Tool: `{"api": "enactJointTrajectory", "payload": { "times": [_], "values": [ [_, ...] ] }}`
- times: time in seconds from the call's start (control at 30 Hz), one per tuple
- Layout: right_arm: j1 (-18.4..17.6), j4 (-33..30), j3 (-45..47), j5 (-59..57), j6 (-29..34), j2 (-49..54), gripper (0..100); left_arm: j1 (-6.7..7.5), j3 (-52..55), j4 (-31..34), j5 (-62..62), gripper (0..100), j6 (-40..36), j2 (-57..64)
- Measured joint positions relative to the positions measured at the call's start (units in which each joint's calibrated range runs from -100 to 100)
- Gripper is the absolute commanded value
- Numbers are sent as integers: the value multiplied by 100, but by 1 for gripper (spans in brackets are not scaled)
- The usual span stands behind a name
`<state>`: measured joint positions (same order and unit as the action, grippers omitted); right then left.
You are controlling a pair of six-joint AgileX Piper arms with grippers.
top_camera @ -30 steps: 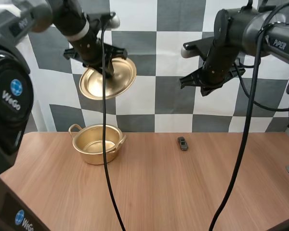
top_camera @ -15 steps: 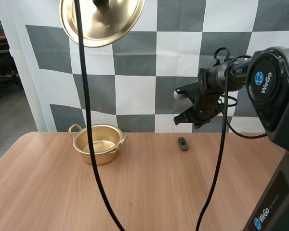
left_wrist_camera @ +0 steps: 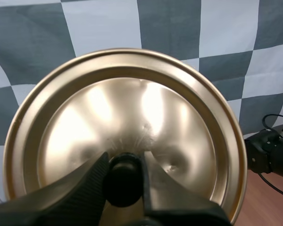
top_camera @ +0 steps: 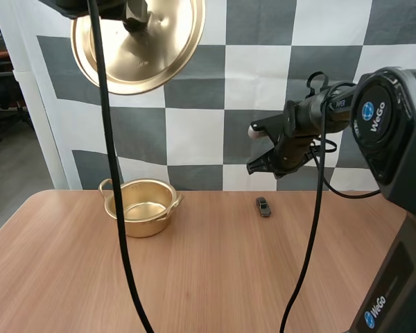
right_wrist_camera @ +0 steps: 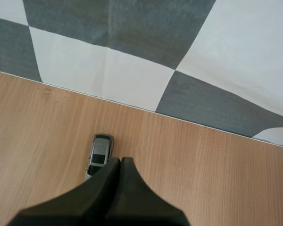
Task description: Open the pot, put the car inside, and close it
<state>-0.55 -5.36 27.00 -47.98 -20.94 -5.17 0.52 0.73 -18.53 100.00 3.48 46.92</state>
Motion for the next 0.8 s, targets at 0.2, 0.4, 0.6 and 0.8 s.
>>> {"api": "enactJointTrajectory", "payload": {
  "times": [0.2,0.4,0.6,0.8],
  "values": [
    [-169,38,0,-747,0,0,90,0,10,-93,-8,0,21,0],
    [-311,-29,0,-592,0,0,100,0,10,-93,-8,0,55,0],
    [-311,-188,0,106,-32,0,100,0,10,-93,-8,0,64,0],
    [-311,-179,0,-446,-171,-302,100,0,10,-93,-8,0,64,0]
  ]
}}
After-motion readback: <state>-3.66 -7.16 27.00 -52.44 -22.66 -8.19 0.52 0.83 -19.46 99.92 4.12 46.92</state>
